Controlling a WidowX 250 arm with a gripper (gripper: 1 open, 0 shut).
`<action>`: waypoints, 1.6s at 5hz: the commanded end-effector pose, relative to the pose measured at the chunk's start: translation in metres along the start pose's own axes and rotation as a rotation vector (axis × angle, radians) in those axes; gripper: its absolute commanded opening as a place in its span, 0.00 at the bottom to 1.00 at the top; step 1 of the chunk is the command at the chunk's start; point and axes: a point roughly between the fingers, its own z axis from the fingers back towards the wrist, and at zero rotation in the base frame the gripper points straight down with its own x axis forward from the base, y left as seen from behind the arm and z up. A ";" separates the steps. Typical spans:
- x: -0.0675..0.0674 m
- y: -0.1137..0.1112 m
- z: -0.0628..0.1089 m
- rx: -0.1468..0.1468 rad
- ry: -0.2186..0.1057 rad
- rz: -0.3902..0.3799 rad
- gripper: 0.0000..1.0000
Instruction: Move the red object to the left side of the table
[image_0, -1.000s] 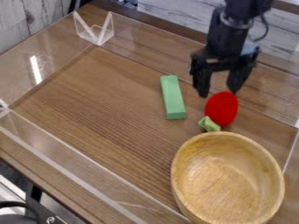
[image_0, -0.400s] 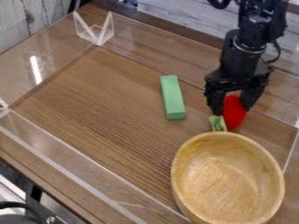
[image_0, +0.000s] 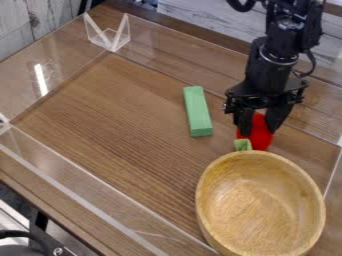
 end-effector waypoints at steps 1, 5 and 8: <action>0.016 -0.003 0.019 -0.052 -0.036 -0.030 1.00; 0.004 -0.014 0.021 -0.076 -0.037 -0.109 1.00; 0.001 -0.012 0.028 -0.094 -0.037 -0.050 1.00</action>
